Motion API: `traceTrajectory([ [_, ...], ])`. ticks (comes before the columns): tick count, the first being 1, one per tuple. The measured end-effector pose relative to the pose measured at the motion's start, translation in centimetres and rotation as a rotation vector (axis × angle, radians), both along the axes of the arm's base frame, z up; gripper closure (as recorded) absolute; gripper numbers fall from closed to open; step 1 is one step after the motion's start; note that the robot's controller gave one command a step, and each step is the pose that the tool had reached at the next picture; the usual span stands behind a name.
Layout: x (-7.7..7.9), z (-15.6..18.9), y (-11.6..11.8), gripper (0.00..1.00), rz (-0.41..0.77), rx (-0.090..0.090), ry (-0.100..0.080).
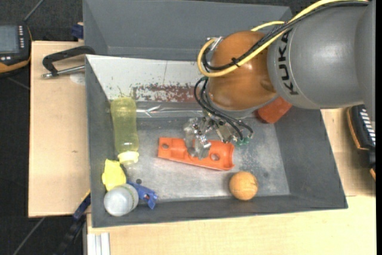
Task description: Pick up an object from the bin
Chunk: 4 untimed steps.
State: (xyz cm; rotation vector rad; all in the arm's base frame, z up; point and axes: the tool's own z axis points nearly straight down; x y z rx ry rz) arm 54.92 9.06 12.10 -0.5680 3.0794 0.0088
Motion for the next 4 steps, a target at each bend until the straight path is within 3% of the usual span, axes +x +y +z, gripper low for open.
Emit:
traceTrajectory([
  [1,0.0,0.0,0.0,0.00,0.001,0.000,0.000],
  [2,0.0,0.0,0.0,0.00,0.001,0.000,0.001],
  [3,-0.7,-5.0,0.2,1.00,0.016,0.002,0.000],
  [4,-0.7,-5.0,0.2,1.00,0.016,0.002,0.000],
])
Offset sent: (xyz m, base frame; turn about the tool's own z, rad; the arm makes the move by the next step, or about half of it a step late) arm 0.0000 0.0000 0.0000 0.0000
